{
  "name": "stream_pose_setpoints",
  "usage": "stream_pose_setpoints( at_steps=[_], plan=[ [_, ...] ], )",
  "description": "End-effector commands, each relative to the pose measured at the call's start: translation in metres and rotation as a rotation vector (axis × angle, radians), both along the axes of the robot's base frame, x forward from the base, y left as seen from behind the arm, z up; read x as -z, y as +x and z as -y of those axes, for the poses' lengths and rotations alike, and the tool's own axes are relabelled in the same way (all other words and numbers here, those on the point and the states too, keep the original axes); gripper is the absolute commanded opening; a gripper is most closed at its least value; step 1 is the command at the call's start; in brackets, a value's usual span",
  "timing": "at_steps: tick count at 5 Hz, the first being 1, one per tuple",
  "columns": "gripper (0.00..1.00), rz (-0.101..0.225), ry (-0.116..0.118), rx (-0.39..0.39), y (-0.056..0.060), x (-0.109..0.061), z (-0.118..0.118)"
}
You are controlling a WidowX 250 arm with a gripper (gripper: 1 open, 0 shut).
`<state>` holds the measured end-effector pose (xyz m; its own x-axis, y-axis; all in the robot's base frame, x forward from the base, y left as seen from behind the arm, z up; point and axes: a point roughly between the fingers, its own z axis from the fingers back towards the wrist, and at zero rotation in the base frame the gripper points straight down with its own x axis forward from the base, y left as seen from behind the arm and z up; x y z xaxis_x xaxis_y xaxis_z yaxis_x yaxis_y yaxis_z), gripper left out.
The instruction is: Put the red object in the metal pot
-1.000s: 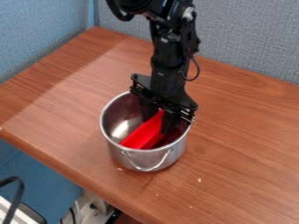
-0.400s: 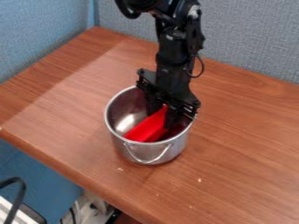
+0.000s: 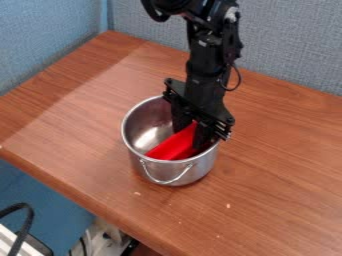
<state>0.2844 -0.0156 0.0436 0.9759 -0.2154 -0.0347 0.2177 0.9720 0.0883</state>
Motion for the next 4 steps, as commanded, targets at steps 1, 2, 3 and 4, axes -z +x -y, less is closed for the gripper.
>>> stream_pose_setpoints(
  at_steps=[1, 2, 3, 4],
  plan=[
    [0.0, 0.006, -0.003, 0.023, 0.007, -0.003, 0.013],
    [0.0, -0.001, -0.002, 0.025, 0.012, -0.003, 0.019],
    [0.0, -0.012, -0.002, 0.031, 0.013, 0.006, 0.022],
    [0.0, -0.021, -0.004, 0.036, 0.015, 0.014, 0.025]
  ],
)
